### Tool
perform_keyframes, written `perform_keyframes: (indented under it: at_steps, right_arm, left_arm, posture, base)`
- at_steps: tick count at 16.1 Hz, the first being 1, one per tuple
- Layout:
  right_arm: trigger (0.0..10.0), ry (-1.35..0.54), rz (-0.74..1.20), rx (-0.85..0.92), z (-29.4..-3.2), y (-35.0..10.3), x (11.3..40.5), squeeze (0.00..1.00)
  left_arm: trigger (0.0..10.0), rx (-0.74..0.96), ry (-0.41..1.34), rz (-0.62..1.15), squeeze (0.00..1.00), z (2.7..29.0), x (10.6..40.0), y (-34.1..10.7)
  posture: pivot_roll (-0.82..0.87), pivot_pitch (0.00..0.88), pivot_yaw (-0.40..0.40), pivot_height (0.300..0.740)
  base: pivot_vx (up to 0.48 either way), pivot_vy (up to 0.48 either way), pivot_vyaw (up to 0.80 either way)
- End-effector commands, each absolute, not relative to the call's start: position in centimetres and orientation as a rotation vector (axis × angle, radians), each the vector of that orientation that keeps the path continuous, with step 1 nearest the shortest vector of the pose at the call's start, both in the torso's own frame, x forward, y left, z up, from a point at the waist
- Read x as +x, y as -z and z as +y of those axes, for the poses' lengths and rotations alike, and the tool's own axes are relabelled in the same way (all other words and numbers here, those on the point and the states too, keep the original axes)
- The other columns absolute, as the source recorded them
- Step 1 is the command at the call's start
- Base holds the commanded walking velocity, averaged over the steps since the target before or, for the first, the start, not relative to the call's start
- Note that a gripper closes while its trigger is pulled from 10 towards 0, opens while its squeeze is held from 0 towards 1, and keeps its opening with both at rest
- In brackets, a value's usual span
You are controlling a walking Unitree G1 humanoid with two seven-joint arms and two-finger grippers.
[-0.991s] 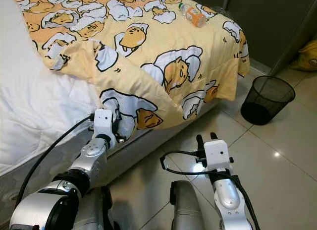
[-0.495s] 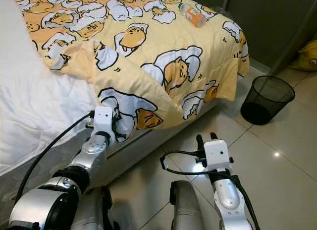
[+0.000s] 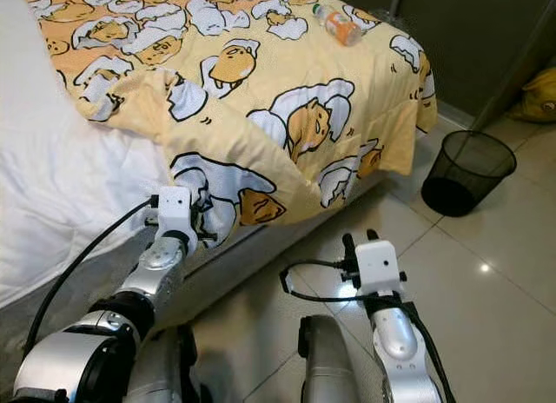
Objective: Clean up the room
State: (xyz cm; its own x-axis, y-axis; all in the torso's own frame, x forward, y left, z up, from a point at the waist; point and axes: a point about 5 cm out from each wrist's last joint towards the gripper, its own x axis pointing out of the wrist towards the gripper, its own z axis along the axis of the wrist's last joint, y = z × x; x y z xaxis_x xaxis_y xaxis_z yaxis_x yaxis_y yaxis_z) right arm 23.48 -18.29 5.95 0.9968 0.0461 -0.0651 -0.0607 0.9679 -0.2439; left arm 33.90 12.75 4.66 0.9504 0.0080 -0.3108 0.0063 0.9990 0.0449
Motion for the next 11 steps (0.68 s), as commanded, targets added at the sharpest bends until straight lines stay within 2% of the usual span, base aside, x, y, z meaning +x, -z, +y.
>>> perform_keyframes:
  at_steps: [1,7,11]
  right_arm:
    - [10.0,-0.059,0.077,-0.251,-18.3,-5.5,23.1,0.0]
    - [10.0,-0.061,0.076,-0.252,-18.3,-5.6,23.3,0.0]
    - [10.0,-0.066,0.078,-0.254,-18.3,-5.5,23.4,0.0]
  left_arm:
    - [10.0,0.068,-0.017,0.319,0.0,13.1,33.5,-4.2]
    - [10.0,0.062,-0.011,0.345,0.0,13.0,32.9,-3.5]
    - [10.0,0.049,0.059,0.438,0.0,11.1,30.7,-1.0]
  posture:
    - [-0.22,0.025,0.028,0.595]
    - [-0.22,0.024,0.025,0.595]
    - [-0.22,0.022,0.024,0.595]
  base:
    - [-0.472,0.0,0.0]
    - [-0.472,0.0,0.0]
    - [0.0,0.0,0.0]
